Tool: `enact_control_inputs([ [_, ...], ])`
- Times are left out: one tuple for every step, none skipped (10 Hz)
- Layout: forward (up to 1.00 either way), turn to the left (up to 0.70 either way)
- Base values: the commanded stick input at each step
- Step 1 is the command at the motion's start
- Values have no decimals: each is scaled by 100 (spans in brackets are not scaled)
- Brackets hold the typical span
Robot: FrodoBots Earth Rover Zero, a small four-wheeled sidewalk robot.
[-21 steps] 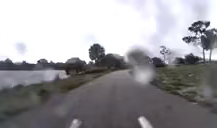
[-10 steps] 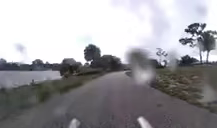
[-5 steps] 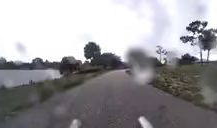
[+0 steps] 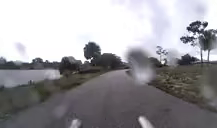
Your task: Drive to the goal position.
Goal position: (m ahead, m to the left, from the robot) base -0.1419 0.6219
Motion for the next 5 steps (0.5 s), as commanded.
enact_control_inputs([
  [70, 0],
  [70, 0],
  [70, 0],
  [70, 0],
  [70, 0],
])
